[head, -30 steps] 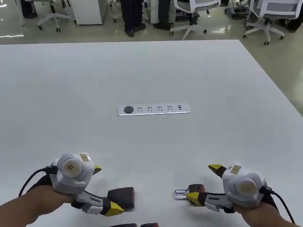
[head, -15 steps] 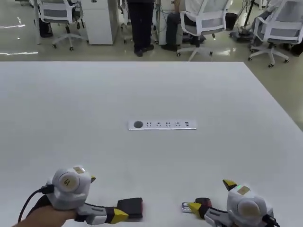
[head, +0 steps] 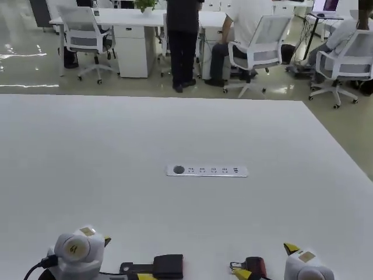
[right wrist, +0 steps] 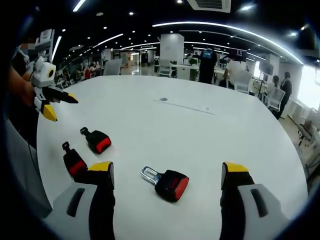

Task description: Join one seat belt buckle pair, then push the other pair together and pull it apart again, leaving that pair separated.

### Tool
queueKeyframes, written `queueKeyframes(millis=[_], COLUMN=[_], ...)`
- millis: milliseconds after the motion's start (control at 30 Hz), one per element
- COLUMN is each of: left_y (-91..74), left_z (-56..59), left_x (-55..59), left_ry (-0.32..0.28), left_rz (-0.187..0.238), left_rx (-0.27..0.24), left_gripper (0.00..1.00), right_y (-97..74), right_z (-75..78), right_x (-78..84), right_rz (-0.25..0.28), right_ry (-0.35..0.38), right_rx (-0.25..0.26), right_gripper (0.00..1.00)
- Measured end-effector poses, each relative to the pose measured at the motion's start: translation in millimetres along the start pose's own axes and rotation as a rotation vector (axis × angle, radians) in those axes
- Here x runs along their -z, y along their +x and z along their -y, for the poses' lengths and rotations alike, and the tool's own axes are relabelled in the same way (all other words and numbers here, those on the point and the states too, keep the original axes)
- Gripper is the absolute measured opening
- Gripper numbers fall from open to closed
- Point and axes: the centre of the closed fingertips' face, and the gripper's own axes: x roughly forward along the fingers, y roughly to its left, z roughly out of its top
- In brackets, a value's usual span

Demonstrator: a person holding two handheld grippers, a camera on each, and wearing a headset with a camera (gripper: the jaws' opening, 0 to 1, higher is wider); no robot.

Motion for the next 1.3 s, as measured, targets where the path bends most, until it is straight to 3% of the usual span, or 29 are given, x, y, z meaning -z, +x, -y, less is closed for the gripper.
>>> queueKeyframes(millis=[100,200,433,500,633,867,1000,1300], left_y=[-10.2,-20.2,-36.9,-42.3,-52.1,-63.3,-69.2,-80.9], left_z=[8.4,3.9,7.2,13.5,11.2,11.0,17.9,18.5], left_x=[3.4,3.6,16.6,19.7,24.1,34.7,39.0,47.1], left_ry=[0.006,-0.017,-0.028,-0.035,-0.047,-0.056,-0.060,-0.035], left_rz=[0.007,0.032,0.053,0.057,0.072,0.081,0.082,0.087], left_rx=[-0.004,-0.009,-0.022,-0.022,-0.030,-0.036,-0.037,-0.035], left_gripper=[1.00,1.00,1.00,1.00,1.00,1.00,1.00,1.00], right_y=[-6.8,-11.9,-30.1,-34.3,-39.6,-58.4,-65.3,-77.5], right_z=[-2.4,-5.3,-19.2,-22.8,-27.9,-42.4,-44.4,-48.9], right_x=[0.8,1.7,3.3,3.4,3.9,7.6,10.0,11.8], right_rz=[0.009,0.018,0.037,0.043,0.039,0.042,0.043,0.050], right_ry=[0.003,0.006,0.004,0.013,-0.017,-0.017,-0.005,-0.018], right_rx=[0.000,-0.001,-0.008,-0.009,-0.015,-0.016,-0.007,-0.005], right_gripper=[0.89,0.91,0.95,0.98,0.99,0.99,0.99,0.99])
